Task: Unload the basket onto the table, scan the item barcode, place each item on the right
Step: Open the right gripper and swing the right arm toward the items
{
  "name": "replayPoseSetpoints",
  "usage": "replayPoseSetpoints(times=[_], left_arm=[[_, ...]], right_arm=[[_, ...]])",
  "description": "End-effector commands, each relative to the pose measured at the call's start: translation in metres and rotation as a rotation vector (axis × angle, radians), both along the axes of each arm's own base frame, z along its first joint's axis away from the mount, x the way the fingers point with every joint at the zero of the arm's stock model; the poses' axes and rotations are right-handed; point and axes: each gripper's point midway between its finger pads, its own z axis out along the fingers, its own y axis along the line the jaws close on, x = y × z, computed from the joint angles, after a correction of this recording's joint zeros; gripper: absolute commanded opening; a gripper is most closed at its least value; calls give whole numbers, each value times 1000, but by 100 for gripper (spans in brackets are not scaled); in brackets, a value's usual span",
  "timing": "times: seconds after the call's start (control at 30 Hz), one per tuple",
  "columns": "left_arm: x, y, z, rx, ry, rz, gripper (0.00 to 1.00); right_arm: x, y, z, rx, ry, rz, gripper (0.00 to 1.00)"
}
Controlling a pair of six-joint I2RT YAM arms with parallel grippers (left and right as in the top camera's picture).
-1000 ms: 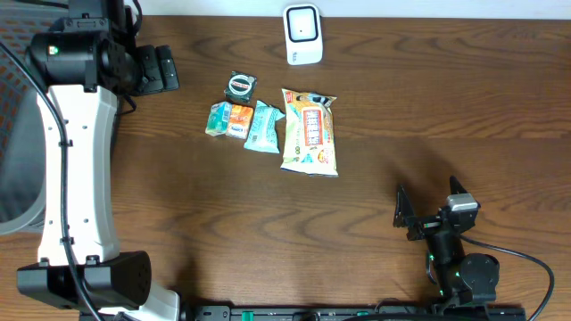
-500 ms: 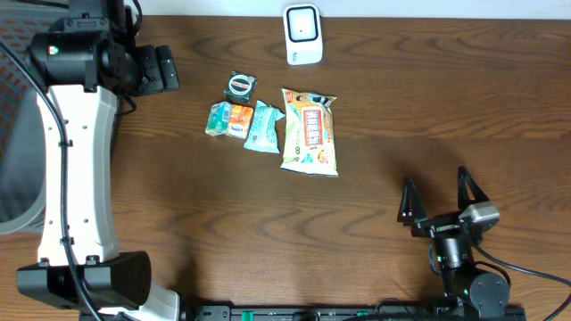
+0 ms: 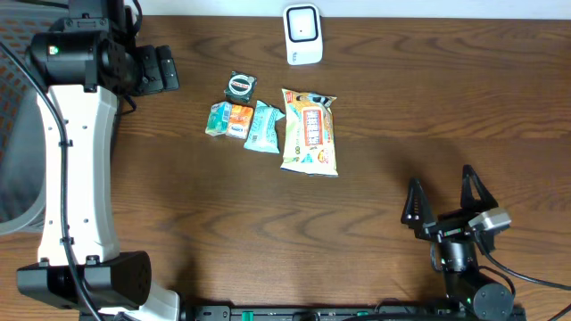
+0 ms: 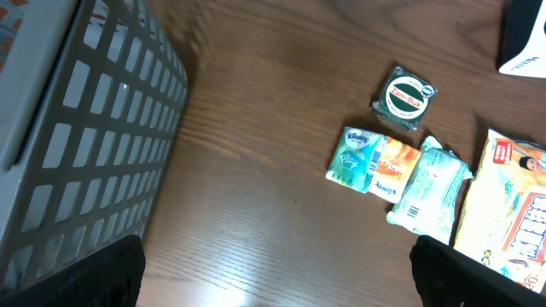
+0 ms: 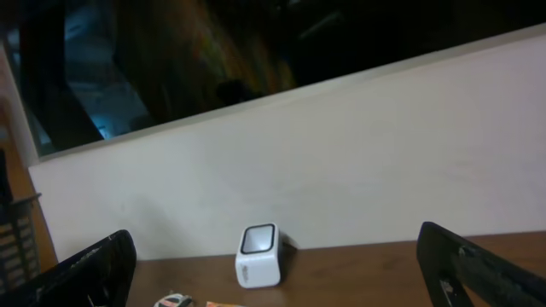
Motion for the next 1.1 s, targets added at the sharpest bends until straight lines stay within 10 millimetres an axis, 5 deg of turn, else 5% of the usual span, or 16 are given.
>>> replayPoseSetpoints(times=[0.0,1.07], left_arm=[[0,5,-3,9,9,21,98],[0,5,-3,9,9,21,98]], right_arm=[[-3,2,5,7,-20,16,99],[-18,1,36,3,-165,11,99]])
